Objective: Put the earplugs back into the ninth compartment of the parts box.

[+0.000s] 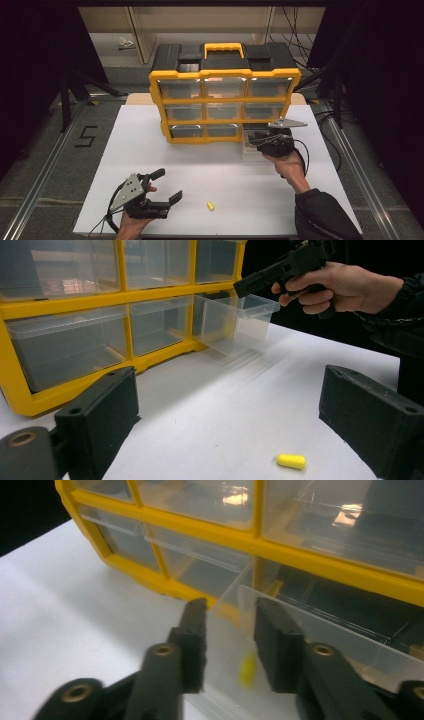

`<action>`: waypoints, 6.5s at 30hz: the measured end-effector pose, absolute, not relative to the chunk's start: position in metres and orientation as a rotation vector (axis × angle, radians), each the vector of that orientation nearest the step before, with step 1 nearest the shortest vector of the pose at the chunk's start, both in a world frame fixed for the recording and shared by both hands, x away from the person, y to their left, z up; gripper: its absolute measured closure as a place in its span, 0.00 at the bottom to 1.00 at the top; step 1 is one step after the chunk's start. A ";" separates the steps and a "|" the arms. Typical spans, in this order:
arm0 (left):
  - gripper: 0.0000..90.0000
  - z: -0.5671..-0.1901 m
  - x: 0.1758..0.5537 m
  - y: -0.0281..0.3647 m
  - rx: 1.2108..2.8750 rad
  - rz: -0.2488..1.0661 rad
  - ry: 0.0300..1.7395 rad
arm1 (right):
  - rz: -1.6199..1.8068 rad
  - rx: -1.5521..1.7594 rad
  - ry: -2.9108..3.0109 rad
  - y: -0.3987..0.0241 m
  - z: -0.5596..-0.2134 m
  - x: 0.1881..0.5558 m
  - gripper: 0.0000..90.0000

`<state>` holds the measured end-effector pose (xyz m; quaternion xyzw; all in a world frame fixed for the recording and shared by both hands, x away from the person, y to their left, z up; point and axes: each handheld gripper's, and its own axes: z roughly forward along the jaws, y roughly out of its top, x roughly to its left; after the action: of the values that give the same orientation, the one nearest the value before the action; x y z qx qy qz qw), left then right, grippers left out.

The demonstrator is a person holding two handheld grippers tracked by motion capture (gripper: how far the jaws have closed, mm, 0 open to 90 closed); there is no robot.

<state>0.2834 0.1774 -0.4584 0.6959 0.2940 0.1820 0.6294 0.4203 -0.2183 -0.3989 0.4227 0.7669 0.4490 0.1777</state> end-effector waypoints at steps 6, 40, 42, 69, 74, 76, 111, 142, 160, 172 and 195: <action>0.10 -0.458 0.284 0.178 1.593 0.417 0.675 | 1.323 1.189 2.147 -0.219 -0.391 0.417 0.56; 0.10 -0.458 0.283 0.178 1.586 0.420 0.677 | 1.304 0.817 2.488 -0.140 -0.393 0.346 0.23; 0.10 -0.458 0.283 0.178 1.585 0.420 0.677 | 1.296 0.811 2.502 -0.138 -0.394 0.343 0.22; 0.10 -0.458 0.283 0.178 1.583 0.421 0.676 | 0.975 0.718 2.789 -0.103 -0.443 0.323 0.28; 0.10 -0.457 0.283 0.178 1.582 0.421 0.675 | 0.933 0.697 2.828 -0.098 -0.451 0.321 0.34; 0.10 -0.458 0.283 0.178 1.579 0.419 0.679 | 0.923 0.689 2.837 -0.097 -0.454 0.321 0.37; 0.10 -0.458 0.283 0.178 1.581 0.419 0.681 | 0.816 0.626 2.870 -0.088 -0.474 0.319 0.89; 0.10 -0.458 0.283 0.179 1.569 0.415 0.684 | 1.188 0.821 2.557 -0.147 -0.405 0.355 0.90; 0.10 -0.458 0.283 0.179 1.569 0.418 0.684 | 1.314 0.911 2.379 -0.185 -0.374 0.369 0.90; 0.10 -0.458 0.283 0.179 1.570 0.416 0.682 | 1.342 1.010 2.263 -0.212 -0.367 0.383 0.90; 0.10 -0.458 0.283 0.178 1.572 0.417 0.682 | 1.322 1.158 2.128 -0.237 -0.374 0.410 0.90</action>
<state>0.2834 0.1785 -0.4580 0.6879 0.2983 0.1824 0.6360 0.4102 -0.2366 -0.3740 0.4120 0.7570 0.4703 0.1896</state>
